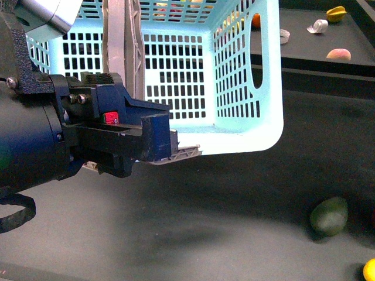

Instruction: Pick mango with right arm and hold basket with left

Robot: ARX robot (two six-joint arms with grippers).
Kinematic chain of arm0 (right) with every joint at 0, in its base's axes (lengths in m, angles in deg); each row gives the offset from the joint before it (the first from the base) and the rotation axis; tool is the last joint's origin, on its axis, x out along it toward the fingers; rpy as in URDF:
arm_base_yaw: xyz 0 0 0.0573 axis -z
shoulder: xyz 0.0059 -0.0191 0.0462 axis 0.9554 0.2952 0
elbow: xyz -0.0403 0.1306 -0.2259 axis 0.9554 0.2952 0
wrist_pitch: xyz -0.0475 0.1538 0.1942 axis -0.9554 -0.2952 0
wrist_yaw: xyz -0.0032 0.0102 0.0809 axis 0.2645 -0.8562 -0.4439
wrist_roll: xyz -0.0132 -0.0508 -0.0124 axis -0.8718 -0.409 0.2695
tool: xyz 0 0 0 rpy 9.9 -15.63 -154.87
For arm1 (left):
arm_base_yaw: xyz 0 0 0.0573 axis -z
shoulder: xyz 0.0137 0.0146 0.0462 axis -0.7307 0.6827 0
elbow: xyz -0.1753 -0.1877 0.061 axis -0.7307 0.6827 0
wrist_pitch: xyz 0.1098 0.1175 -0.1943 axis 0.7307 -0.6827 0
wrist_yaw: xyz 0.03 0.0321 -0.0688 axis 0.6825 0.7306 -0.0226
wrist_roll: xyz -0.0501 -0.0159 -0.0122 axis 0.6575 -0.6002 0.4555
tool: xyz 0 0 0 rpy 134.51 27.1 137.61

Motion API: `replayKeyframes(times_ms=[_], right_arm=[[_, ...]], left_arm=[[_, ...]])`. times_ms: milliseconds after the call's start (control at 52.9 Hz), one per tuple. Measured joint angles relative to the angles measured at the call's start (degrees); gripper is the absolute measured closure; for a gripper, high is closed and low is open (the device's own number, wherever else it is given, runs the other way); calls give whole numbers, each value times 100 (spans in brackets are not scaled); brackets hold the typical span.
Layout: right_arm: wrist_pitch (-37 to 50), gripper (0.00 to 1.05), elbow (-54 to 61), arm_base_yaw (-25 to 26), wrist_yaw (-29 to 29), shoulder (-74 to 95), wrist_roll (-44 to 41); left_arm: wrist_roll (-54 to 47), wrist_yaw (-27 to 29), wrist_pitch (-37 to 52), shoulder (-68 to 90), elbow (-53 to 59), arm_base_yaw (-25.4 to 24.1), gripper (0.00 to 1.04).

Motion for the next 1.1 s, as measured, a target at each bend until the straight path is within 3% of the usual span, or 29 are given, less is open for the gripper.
replayKeyframes(times_ms=[189,397,757,1097], right_arm=[[-369,8,-330,601,-433,1593,-1888],[-181,8,-761,791,-503,3167,-2929],[-286,8,-1475,791,-422,4798,-3569],[-282,8,-2151,798,-339,5493,-3641]], left_arm=[[0,-17,0,0,0,0,94],[0,-9,0,0,0,0,94],[0,-9,0,0,0,0,94],[0,-9,0,0,0,0,94]])
